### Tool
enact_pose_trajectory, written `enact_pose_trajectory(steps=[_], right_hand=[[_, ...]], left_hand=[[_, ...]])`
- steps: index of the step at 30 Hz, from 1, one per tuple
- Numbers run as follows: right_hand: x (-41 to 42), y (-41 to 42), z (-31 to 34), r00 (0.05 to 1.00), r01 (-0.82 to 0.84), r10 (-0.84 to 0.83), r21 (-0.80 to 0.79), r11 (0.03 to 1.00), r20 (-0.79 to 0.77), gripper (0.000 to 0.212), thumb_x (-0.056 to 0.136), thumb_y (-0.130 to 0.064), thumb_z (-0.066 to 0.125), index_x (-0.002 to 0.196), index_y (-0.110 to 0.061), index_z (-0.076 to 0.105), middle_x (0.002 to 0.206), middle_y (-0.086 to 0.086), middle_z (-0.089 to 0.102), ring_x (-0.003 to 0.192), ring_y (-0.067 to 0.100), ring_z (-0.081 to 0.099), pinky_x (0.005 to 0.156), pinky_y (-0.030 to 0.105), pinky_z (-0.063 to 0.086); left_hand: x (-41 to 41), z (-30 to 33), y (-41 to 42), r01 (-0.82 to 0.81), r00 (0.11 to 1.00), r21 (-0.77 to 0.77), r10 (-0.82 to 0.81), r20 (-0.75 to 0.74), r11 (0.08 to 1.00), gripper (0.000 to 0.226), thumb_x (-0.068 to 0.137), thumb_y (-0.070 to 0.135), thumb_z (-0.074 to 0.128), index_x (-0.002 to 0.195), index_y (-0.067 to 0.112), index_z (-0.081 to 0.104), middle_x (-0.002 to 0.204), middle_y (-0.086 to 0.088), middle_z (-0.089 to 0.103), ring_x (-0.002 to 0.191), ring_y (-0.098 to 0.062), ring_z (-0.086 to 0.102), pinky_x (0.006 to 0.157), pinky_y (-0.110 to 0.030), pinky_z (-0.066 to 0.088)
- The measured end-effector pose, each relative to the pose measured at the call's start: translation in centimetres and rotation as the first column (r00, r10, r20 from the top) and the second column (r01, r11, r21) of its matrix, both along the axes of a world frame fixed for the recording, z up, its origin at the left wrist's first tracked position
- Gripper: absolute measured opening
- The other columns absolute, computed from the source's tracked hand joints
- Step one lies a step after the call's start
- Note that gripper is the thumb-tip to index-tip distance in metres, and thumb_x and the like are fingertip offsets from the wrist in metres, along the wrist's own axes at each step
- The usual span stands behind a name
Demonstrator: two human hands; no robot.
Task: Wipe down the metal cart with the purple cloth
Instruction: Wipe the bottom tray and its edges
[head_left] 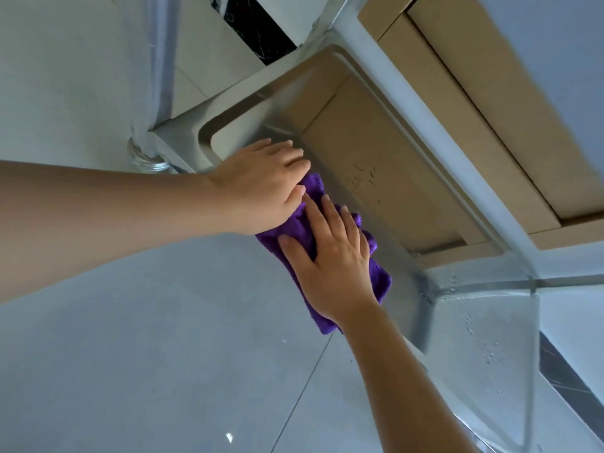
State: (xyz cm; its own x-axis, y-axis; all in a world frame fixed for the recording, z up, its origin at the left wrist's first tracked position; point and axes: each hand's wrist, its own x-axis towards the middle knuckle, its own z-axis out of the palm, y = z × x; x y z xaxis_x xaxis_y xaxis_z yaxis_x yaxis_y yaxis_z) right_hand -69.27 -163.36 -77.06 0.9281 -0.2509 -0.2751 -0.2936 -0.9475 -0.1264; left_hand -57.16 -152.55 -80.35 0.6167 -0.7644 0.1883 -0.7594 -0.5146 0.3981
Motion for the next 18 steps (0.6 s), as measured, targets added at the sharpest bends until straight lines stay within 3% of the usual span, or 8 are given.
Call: enact_pose_trajectory(steps=[3, 6, 12, 16, 18], right_hand=[[2.6, -1.9, -0.2, 0.999, -0.025, 0.025, 0.005, 1.000, 0.020, 0.061, 0.093, -0.058, 0.028, 0.148, -0.041, 0.009, 0.158, -0.010, 0.005, 0.146, 0.016, -0.004, 0.116, 0.039, -0.005], [5.6, -3.7, -0.6, 0.999, -0.010, 0.010, 0.002, 1.000, 0.036, 0.057, 0.095, -0.053, 0.029, 0.147, -0.043, 0.009, 0.159, -0.009, 0.006, 0.146, 0.017, -0.004, 0.117, 0.041, -0.003], [11.6, -7.4, -1.3, 0.994, 0.062, -0.057, -0.045, 0.997, 0.093, 0.060, 0.094, -0.055, 0.031, 0.149, -0.037, 0.015, 0.158, -0.006, 0.010, 0.146, 0.020, 0.004, 0.116, 0.044, 0.004], [14.3, -10.1, -1.5, 0.977, 0.173, -0.168, -0.031, 0.984, 0.130, 0.063, 0.092, -0.060, 0.033, 0.148, -0.035, 0.018, 0.158, -0.005, 0.015, 0.144, 0.024, 0.010, 0.115, 0.048, 0.009], [15.1, -11.5, -1.5, 0.963, 0.229, -0.225, -0.015, 0.973, 0.146, 0.065, 0.091, -0.060, 0.033, 0.148, -0.034, 0.019, 0.157, -0.005, 0.018, 0.143, 0.025, 0.014, 0.114, 0.050, 0.011]], left_hand=[[-0.3, 0.0, -0.4, -0.100, 0.992, 0.003, 0.100, -0.074, 0.995, 0.078, 0.085, 0.047, 0.006, 0.139, 0.000, 0.038, 0.146, -0.018, 0.037, 0.139, -0.030, 0.026, 0.113, -0.039, 0.019], [-0.8, -0.3, -0.4, -0.090, 0.996, 0.030, 0.089, 0.032, 0.996, 0.079, 0.086, 0.048, 0.006, 0.143, -0.002, 0.028, 0.147, -0.020, 0.034, 0.139, -0.032, 0.026, 0.113, -0.041, 0.019], [-1.0, -0.1, -0.6, -0.149, 0.989, 0.198, 0.140, 0.055, 0.969, 0.075, 0.085, 0.045, 0.007, 0.148, 0.005, -0.003, 0.157, -0.016, -0.003, 0.145, -0.027, -0.002, 0.115, -0.035, -0.002], [-0.9, -0.1, -0.8, -0.137, 0.991, 0.294, 0.128, 0.049, 0.946, 0.065, 0.095, 0.042, 0.009, 0.148, 0.007, -0.004, 0.157, -0.015, -0.007, 0.144, -0.027, -0.006, 0.115, -0.036, -0.005], [-0.9, 0.0, -0.6, -0.142, 0.990, 0.289, 0.133, 0.049, 0.947, 0.068, 0.091, 0.042, 0.004, 0.149, 0.007, -0.001, 0.157, -0.015, -0.005, 0.144, -0.027, -0.006, 0.116, -0.036, -0.003]])
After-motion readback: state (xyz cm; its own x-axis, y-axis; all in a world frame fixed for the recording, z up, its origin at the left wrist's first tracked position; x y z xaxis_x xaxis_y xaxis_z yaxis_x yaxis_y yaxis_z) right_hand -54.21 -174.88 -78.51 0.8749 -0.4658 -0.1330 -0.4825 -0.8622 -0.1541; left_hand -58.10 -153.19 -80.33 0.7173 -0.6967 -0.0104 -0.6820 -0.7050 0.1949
